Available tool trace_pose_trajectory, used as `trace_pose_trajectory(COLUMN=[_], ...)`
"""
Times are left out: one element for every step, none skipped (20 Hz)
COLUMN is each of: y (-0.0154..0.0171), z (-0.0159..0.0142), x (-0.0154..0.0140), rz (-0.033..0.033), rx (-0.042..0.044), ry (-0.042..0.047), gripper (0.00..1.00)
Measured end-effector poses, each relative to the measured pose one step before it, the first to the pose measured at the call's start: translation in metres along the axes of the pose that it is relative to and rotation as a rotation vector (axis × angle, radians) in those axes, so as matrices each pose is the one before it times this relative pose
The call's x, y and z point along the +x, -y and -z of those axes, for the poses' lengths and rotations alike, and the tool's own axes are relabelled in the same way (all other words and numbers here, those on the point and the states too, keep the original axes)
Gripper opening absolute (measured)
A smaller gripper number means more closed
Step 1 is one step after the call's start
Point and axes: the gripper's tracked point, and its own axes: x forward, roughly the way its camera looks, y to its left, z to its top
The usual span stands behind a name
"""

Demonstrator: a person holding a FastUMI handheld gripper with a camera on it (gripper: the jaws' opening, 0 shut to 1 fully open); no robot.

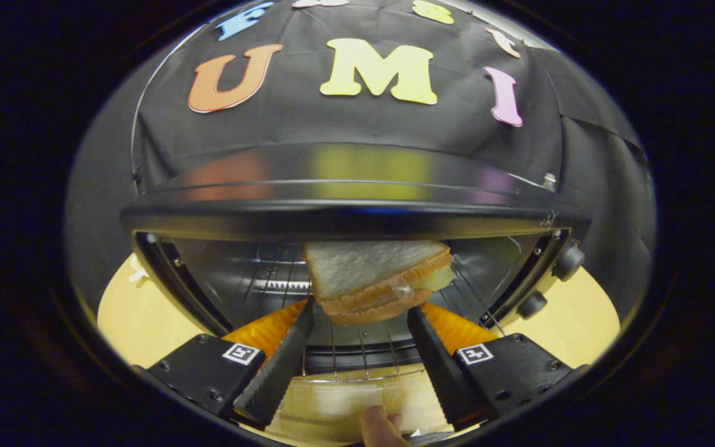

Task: Open the toaster oven, put the food inside, and close the toaster oven door.

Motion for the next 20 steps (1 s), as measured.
trace_pose_trajectory(y=[0.00198,0.00134,0.00025,0.00173,-0.00016,-0.0016,-0.00645,-0.00034,-0.00007,-0.00164,-0.00181,0.00101,0.00041,-0.00042,0.00213,-0.00004,0.00037,-0.00108,-0.00147,-0.00084], z=[0.00405,0.00223,0.00256,0.00189,-0.00071,-0.00093,0.00517,0.00151,0.00245,0.00161,0.00117,0.00241,0.00087,0.00201,0.00136,0.00395,0.00482,0.00442,0.00443,0.00576], x=[-0.00323,-0.00493,-0.00546,-0.0068,-0.00913,-0.0083,-0.00457,-0.00705,-0.0108,-0.00989,-0.01261,-0.01136,-0.01022,-0.00824,-0.00887,-0.00766,-0.00513,-0.00545,-0.00473,-0.00415], rz=[0.00171,0.00367,-0.00219,-0.00083,-0.01357,-0.01511,-0.01406,-0.0092,-0.00687,-0.01433,-0.00463,-0.00116,0.00459,0.00219,0.00278,0.00336,0.00188,-0.00427,-0.00879,-0.0112], rx=[-0.02452,-0.00896,-0.00307,0.00624,0.01041,0.01668,0.01356,0.01138,-0.00097,-0.00582,0.00065,-0.00502,-0.0051,-0.00566,-0.0087,-0.00756,-0.00029,0.00342,0.00254,-0.00063], ry=[-0.00364,0.00627,-0.00289,-0.00187,0.00684,0.00784,0.00536,-0.00379,-0.00918,-0.00236,-0.00312,0.00014,0.00257,-0.00003,-0.00014,-0.00443,-0.00892,-0.00998,-0.01351,-0.01698], gripper=[1.0,1.0,1.0,1.0,1.0,1.0,1.0,1.0,1.0,1.0,1.0,1.0,1.0,1.0,1.0,1.0,1.0,1.0,1.0,1.0])
